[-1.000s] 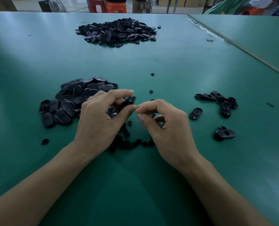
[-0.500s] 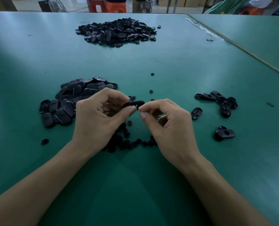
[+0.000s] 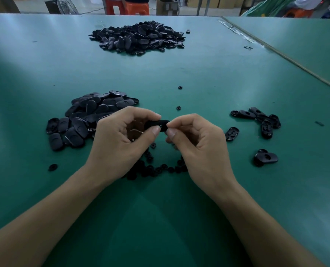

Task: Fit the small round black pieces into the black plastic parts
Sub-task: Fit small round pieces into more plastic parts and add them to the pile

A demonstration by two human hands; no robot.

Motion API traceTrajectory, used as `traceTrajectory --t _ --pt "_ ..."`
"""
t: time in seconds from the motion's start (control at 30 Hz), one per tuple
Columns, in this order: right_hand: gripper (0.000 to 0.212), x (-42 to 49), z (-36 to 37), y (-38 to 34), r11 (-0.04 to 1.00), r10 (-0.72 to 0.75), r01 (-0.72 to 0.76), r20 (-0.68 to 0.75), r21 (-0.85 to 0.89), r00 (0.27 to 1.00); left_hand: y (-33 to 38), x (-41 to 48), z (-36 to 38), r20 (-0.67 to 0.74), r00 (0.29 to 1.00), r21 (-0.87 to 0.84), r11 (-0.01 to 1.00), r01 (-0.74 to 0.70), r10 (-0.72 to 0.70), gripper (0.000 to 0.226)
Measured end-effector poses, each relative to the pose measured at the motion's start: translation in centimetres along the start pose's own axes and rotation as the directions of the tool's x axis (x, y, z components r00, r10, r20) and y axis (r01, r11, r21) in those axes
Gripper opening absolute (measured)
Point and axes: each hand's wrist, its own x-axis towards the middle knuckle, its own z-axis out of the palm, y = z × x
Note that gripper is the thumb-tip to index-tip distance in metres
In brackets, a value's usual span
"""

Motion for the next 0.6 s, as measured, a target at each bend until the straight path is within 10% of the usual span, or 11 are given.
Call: traceTrajectory --t 0.6 --pt "0.016 -0.16 0.27 0.20 1.000 -0.012 0.011 0.065 0.016 0.998 -0.28 0.21 -0.17 -0.050 0.998 0.089 0.995 -0.041 0.046 0.013"
